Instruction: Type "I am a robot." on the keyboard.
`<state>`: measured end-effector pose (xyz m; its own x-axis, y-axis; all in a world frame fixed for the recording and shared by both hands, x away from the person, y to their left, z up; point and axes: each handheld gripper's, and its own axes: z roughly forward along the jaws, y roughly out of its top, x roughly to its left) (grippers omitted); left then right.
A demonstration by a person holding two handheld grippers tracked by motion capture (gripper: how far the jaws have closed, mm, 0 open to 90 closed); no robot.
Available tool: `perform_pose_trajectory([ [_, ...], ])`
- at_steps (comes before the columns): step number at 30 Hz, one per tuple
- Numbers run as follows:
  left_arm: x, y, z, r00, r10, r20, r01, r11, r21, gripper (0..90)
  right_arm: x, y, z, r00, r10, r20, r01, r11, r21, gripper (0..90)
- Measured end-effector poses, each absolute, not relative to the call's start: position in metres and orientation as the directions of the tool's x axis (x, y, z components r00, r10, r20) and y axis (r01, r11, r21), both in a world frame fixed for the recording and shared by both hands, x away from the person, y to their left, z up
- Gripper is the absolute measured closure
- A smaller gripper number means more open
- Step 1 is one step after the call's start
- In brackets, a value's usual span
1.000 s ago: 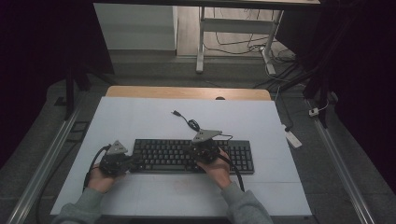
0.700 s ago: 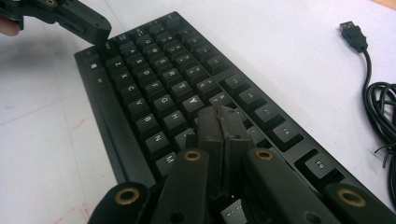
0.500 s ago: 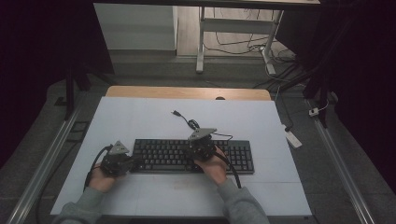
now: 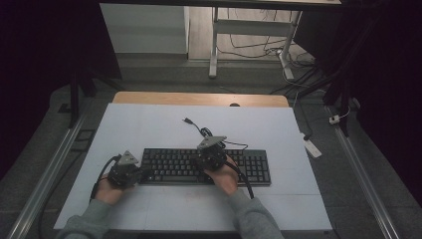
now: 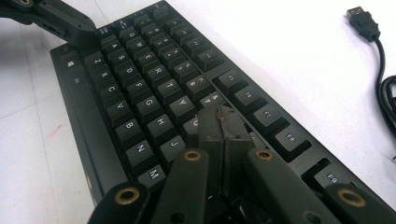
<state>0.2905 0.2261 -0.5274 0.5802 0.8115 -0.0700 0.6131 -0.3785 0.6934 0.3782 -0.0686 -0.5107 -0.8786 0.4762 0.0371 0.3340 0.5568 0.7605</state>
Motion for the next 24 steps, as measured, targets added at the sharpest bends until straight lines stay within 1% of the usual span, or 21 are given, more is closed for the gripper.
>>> perform_pose_trajectory([
  [24, 0.2906, 0.2233, -0.5298, 0.587, 0.808, -0.056, 0.610, -0.396, 0.686, 89.1, 0.3806, -0.0639, -0.5169, -0.876, 0.481, 0.022, 0.334, 0.574, 0.747, 88.9],
])
